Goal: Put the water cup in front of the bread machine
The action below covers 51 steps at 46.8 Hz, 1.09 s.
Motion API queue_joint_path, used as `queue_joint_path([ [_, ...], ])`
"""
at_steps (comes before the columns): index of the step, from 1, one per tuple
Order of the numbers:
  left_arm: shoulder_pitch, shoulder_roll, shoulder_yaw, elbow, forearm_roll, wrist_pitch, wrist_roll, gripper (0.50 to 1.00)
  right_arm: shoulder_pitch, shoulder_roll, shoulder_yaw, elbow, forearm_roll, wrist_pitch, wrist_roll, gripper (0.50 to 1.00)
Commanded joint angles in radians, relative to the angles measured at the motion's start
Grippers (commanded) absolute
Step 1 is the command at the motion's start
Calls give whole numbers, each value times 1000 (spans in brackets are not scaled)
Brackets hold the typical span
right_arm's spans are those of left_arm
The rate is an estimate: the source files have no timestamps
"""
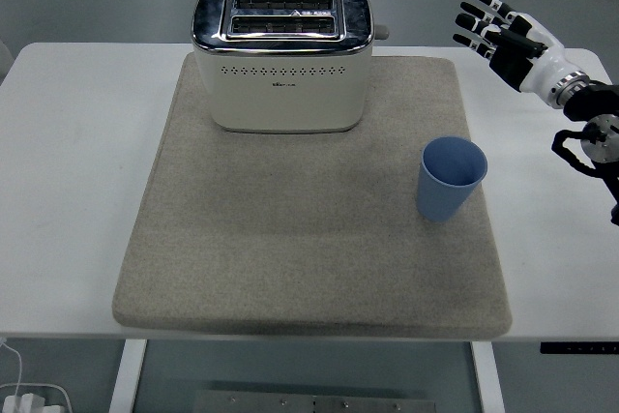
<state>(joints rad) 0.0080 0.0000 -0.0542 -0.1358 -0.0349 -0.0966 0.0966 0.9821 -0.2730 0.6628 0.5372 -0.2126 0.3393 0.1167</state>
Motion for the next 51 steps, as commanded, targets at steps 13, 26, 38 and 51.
queue_joint_path([
  [13, 6, 0, -3, 12, 0, 0, 0, 1000, 7, 3, -2, 0, -2, 1, 0, 928],
  [26, 1, 0, -1, 12, 0, 0, 0, 1000, 4, -9, -5, 1, -5, 72, 3, 928],
  [38, 1, 0, -1, 12, 0, 0, 0, 1000, -2, -64, -6, 1, -13, 216, 9, 928],
  [51, 1, 0, -1, 12, 0, 0, 0, 1000, -16, -167, -8, 1, -65, 272, 29, 928],
])
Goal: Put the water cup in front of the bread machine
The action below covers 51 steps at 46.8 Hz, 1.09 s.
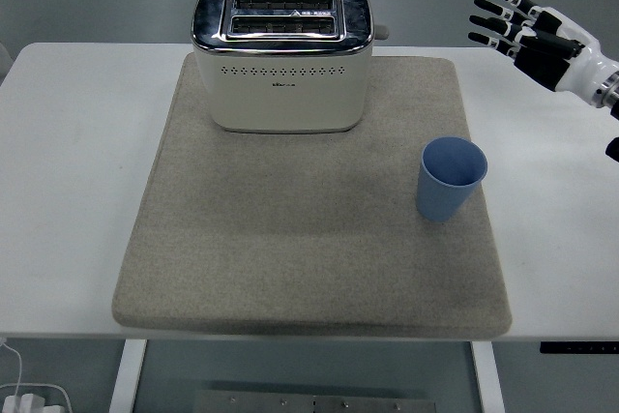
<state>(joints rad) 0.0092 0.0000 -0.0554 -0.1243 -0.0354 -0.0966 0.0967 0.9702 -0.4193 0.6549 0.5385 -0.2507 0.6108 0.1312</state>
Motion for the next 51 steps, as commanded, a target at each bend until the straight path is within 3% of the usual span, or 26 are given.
queue_joint_path([
  [1, 2, 0, 0, 0, 0, 0, 0, 1000, -5, -24, 0, 0, -38, 0, 24, 928],
  [16, 0, 0, 0, 0, 0, 0, 0, 1000, -79, -141, 0, 0, -211, 0, 220, 928],
  [24, 0, 0, 0, 0, 0, 0, 0, 1000, -134, -208, 0, 6, -237, 0, 251, 928],
  [34, 0, 0, 0, 0, 0, 0, 0, 1000, -229, -240, 3, 32, -237, 0, 269, 928],
  [51, 0, 0, 0, 0, 0, 0, 0, 1000, -439, -305, 17, 327, -236, 0, 335, 928],
])
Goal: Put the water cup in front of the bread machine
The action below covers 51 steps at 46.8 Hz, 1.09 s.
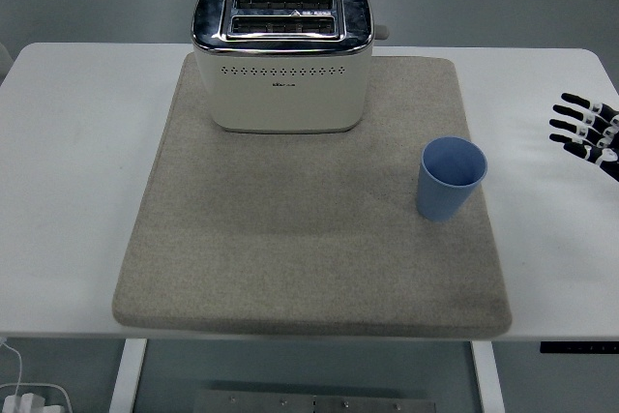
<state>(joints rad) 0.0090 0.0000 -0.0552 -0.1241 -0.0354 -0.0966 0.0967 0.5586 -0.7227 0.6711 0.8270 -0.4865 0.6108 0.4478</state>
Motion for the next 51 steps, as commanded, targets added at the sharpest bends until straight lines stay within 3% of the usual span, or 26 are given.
queue_joint_path([
  [1, 0, 0, 0, 0, 0, 0, 0, 1000, -35, 0, 1, 47, 0, 0, 23, 928],
  [21, 0, 0, 0, 0, 0, 0, 0, 1000, -72, 83, 24, 66, -1, 0, 38, 928],
  [51, 0, 0, 0, 0, 0, 0, 0, 1000, -152, 149, 41, 139, -3, 0, 40, 928],
])
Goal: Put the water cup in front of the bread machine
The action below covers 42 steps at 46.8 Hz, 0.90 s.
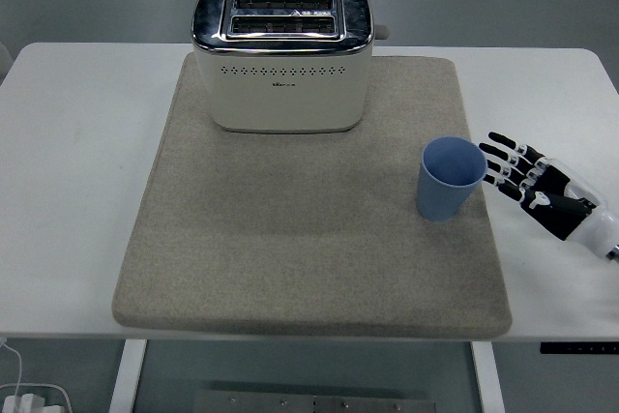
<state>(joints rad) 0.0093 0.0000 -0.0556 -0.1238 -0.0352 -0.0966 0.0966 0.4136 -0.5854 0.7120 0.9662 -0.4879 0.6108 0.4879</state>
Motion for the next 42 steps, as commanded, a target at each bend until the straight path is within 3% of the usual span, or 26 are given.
queue_joint_path([
  [1, 0, 0, 0, 0, 0, 0, 0, 1000, -10, 13, 0, 0, -1, 0, 0, 928],
  [42, 0, 0, 0, 1, 0, 0, 0, 1000, -4, 110, 50, 6, -113, 0, 0, 928],
])
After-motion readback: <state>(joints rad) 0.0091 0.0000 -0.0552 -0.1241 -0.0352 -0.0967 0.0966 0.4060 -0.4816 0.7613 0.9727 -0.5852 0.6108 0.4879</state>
